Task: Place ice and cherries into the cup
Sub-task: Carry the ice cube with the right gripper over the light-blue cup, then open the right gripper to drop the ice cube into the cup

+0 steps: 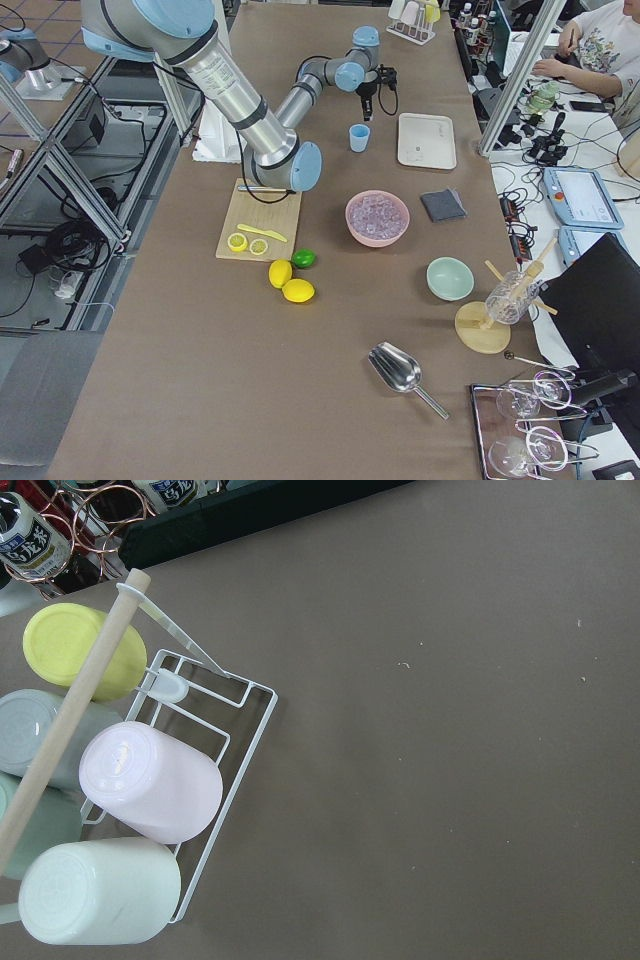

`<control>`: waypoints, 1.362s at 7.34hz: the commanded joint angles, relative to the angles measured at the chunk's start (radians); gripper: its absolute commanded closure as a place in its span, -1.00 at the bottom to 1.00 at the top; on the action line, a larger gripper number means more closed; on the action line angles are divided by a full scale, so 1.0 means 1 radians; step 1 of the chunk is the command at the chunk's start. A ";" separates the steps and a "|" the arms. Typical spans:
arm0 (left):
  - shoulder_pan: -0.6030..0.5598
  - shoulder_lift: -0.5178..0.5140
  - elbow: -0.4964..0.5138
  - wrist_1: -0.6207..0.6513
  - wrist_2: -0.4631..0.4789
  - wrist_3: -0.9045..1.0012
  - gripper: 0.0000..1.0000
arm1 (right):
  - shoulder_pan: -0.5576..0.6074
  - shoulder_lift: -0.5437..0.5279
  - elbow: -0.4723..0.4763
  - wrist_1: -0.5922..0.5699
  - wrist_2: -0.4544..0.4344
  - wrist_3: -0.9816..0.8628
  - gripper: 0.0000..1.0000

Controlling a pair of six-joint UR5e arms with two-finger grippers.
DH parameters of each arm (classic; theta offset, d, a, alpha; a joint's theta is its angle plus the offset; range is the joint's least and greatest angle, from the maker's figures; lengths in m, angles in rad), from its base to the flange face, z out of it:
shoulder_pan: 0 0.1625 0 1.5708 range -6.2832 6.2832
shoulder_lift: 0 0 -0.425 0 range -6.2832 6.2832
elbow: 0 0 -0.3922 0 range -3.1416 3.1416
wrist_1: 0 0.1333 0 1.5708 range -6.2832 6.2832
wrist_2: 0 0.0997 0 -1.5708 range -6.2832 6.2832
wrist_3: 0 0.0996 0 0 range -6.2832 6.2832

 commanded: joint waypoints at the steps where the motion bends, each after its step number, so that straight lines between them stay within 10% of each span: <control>1: 0.001 0.003 -0.003 -0.001 0.000 -0.001 -0.95 | -0.001 -0.064 0.054 0.000 -0.001 -0.011 1.00; 4: 0.001 0.006 0.003 -0.001 0.000 -0.001 -0.95 | -0.023 -0.048 0.047 0.000 -0.024 -0.008 1.00; 5: 0.001 0.005 0.008 0.001 0.000 0.000 -0.95 | -0.041 -0.049 0.045 0.002 -0.062 -0.008 -0.14; 6: 0.001 0.005 0.009 -0.001 0.000 0.000 -0.95 | -0.041 -0.051 0.045 0.002 -0.073 -0.012 -0.75; 10: 0.001 0.008 0.002 -0.001 0.000 -0.001 -0.95 | 0.179 -0.095 0.060 -0.102 0.104 -0.244 -0.83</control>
